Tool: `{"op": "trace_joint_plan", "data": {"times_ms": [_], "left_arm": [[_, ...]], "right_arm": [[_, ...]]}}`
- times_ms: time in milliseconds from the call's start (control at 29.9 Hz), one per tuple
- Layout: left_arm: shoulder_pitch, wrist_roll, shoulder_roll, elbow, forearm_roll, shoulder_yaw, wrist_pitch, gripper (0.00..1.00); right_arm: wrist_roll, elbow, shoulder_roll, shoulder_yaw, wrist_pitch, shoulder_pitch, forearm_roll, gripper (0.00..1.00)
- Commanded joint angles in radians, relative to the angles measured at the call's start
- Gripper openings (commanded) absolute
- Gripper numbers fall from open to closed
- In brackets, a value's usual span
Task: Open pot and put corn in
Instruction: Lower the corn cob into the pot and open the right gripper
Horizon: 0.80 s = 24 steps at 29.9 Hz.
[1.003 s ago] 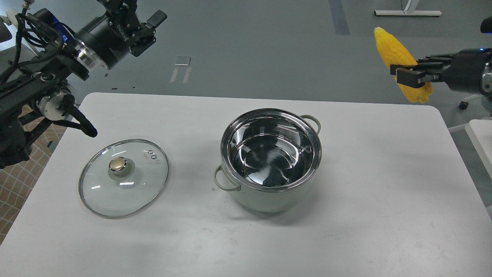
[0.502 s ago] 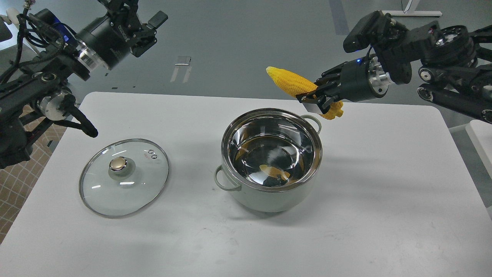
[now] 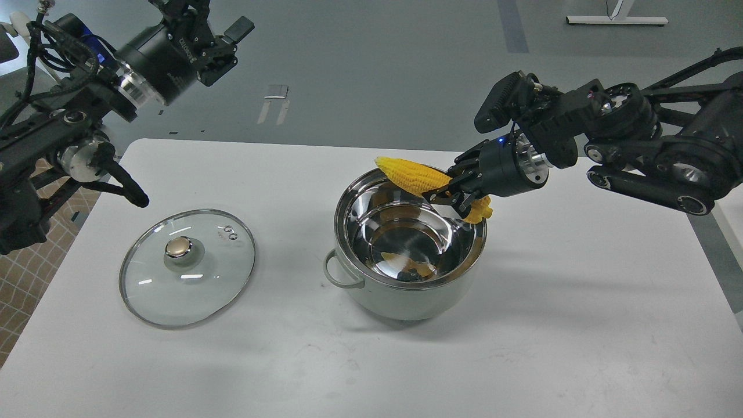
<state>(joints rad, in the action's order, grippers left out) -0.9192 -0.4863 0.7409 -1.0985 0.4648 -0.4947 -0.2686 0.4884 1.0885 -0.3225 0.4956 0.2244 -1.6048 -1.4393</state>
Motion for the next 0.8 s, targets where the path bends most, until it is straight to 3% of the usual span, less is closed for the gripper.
{"op": "trace_joint_plan", "data": {"times_ms": [0,769], "left_arm": [[0.000,0.000,0.000,0.000,0.000,-0.001,0.000,0.98],[0.000,0.000,0.003,-0.001,0.000,-0.001,-0.001,0.98]], "right_arm": [[0.000,-0.039,0.043,0.000,-0.008,0.031,0.000,0.25],[0.000,-0.137,0.128,0.008,-0.013,0.120,0.000,0.37]]}}
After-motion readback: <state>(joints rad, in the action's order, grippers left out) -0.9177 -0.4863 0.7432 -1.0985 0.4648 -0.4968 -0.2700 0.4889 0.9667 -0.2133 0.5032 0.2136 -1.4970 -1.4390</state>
